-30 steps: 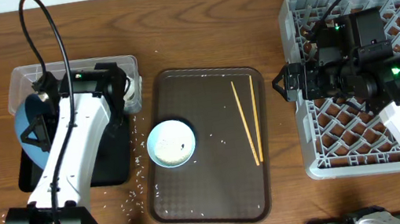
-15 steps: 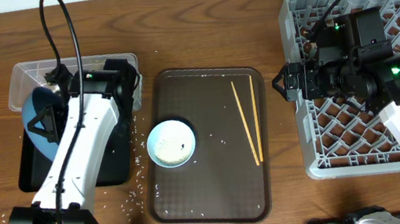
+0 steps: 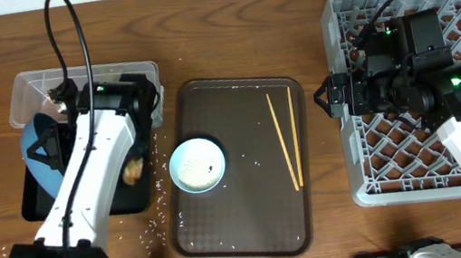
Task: Sort waste into correct bins and load items into the dishwasher rack
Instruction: 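Raise the blue plate and pass it to the right gripper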
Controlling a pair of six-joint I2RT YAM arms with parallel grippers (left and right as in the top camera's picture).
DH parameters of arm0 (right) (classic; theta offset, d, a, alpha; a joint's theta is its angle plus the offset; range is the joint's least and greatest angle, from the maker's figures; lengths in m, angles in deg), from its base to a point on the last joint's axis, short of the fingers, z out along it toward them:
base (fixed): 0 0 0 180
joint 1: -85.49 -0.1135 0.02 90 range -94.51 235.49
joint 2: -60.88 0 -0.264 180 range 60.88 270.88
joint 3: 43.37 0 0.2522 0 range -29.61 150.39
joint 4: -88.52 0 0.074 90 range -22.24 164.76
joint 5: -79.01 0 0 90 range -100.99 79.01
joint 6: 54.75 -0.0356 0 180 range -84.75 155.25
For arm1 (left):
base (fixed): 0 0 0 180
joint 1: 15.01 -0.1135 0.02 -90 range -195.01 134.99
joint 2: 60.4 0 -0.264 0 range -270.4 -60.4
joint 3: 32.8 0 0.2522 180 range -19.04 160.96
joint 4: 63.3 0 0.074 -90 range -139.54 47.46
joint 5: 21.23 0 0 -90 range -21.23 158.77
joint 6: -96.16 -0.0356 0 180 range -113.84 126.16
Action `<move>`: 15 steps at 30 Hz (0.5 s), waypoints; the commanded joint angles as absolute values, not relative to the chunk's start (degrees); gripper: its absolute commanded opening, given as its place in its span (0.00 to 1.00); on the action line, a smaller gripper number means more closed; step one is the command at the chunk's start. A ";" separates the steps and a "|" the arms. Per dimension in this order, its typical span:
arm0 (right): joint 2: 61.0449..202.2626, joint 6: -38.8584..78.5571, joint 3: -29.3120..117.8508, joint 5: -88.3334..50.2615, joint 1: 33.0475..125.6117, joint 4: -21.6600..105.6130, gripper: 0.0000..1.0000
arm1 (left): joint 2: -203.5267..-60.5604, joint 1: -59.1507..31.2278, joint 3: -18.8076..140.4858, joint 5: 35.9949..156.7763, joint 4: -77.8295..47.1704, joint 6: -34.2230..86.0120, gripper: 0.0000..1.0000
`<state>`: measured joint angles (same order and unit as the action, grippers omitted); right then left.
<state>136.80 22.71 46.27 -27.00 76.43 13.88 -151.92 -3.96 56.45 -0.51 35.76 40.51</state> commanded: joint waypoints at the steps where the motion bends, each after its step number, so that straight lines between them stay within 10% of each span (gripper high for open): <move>1: 137.09 23.57 46.44 -26.85 75.34 13.70 0.99 | -148.01 -4.05 58.87 0.63 36.13 42.98 0.06; 15: 137.06 23.57 46.44 -45.12 75.32 22.71 0.99 | -126.98 -2.37 69.69 58.97 16.48 27.57 0.06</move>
